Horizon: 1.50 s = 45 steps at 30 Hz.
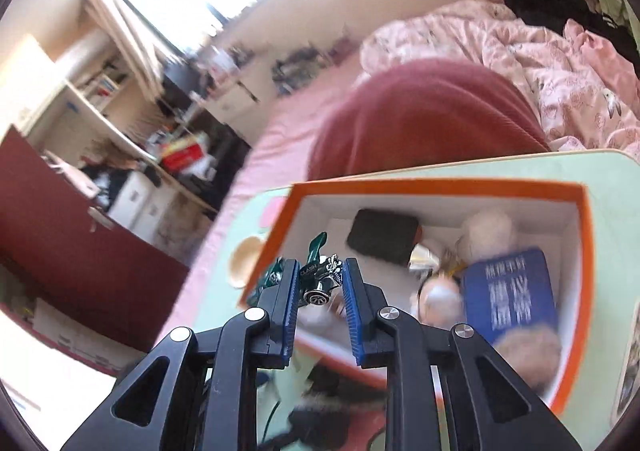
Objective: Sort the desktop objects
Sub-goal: 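Carry the green toy truck out and place it on the table, then reach into the box and grasp the black pouch with the left tool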
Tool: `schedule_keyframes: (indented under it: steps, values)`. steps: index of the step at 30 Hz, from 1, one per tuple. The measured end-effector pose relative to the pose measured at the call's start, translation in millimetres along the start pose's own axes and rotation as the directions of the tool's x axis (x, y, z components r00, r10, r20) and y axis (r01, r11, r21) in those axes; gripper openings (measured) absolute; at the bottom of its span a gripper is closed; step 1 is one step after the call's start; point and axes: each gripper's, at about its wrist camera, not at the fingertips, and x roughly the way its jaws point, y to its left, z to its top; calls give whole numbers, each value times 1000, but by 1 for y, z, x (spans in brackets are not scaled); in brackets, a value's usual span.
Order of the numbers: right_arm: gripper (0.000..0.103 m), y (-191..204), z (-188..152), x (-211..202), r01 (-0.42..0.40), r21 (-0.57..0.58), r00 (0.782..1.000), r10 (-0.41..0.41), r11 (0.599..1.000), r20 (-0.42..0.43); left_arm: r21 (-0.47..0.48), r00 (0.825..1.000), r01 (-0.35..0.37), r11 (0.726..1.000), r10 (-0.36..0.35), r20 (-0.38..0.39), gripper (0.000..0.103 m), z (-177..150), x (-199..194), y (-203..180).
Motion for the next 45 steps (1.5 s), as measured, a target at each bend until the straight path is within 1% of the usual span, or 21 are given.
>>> schedule_keyframes:
  steps: [2, 5, 9, 13, 16, 18, 19, 20, 22, 25, 28, 31, 32, 33, 34, 35, 36, 37, 39, 43, 45]
  values:
    - [21, 6, -19, -8, -18, -14, 1000, 19, 1000, 16, 1, 1000, 1, 1000, -1, 0, 81, -1, -1, 0]
    - [21, -6, -55, -26, -46, -11, 999, 46, 999, 9, 5, 1000, -3, 1000, 3, 0, 81, -1, -2, 0]
    - [21, -19, -89, -28, 7, -29, 1000, -7, 1000, 10, 13, 1000, -17, 1000, 17, 0, 81, -3, -1, -3]
    - [21, -33, -102, -2, 83, -49, 996, -84, 995, -13, 23, 1000, -28, 999, 28, -3, 81, -4, -2, -5]
    - [21, -49, -104, 5, 55, -12, 998, -54, 998, 18, 23, 1000, -29, 999, 29, -2, 81, -4, -2, -3]
    - [23, -49, -105, -5, 58, -9, 994, -57, 998, 90, 22, 1000, -28, 999, 28, -1, 81, -4, -2, -2]
    - [28, -49, -106, -14, 66, -5, 988, -65, 998, 142, 22, 1000, -29, 999, 29, -1, 81, -4, -2, -1]
    - [40, -48, -107, -19, 65, -9, 985, -63, 998, 159, 21, 1000, -29, 999, 29, -1, 81, -3, -1, 0]
    - [52, -45, -112, -29, 72, -44, 982, -63, 996, 178, 11, 1000, -23, 1000, 23, 3, 81, -4, 0, 4]
    - [52, -34, -125, -34, 154, -112, 974, -131, 982, 185, 20, 1000, -23, 1000, 23, 2, 82, -3, 2, 3]
    - [52, -27, -139, -32, 210, -167, 968, -182, 963, 170, 32, 1000, -28, 999, 28, 6, 82, -3, 4, 4]
    - [58, -32, -152, -23, 253, -165, 964, -234, 953, 127, 26, 998, -61, 998, 61, 25, 83, -4, 8, 8]
    - [63, -30, -157, -25, 283, -188, 954, -256, 941, 157, 29, 998, -63, 998, 63, 24, 83, -5, 9, 9]
    - [66, -27, -160, -25, 337, -217, 936, -301, 916, 184, 25, 998, -65, 998, 64, 24, 83, -6, 8, 9]
    - [71, -24, -162, -23, 399, -239, 912, -355, 885, 205, 21, 998, -65, 998, 65, 26, 84, -6, 6, 9]
    - [78, -20, -165, -17, 482, -267, 873, -431, 835, 228, 22, 997, -68, 997, 67, 25, 84, -5, 5, 8]
    - [79, -17, -169, -9, 549, -302, 835, -493, 779, 245, 31, 997, -73, 997, 73, 19, 84, -4, 4, 4]
    - [80, -15, -172, -8, 547, -317, 836, -482, 775, 263, 40, 997, -76, 996, 76, 16, 84, -3, 4, 1]
    - [81, -16, -174, -7, 525, -331, 850, -463, 784, 251, 58, 996, -82, 995, 81, 34, 84, -2, -3, -4]
    - [82, -27, -172, -9, 489, -298, 871, -438, 820, 224, 91, 992, -106, 990, 99, 72, 84, 6, -20, -16]
    - [83, -28, -177, -8, 495, -300, 867, -444, 815, 226, 88, 989, -125, 988, 118, 88, 84, 20, -29, -22]
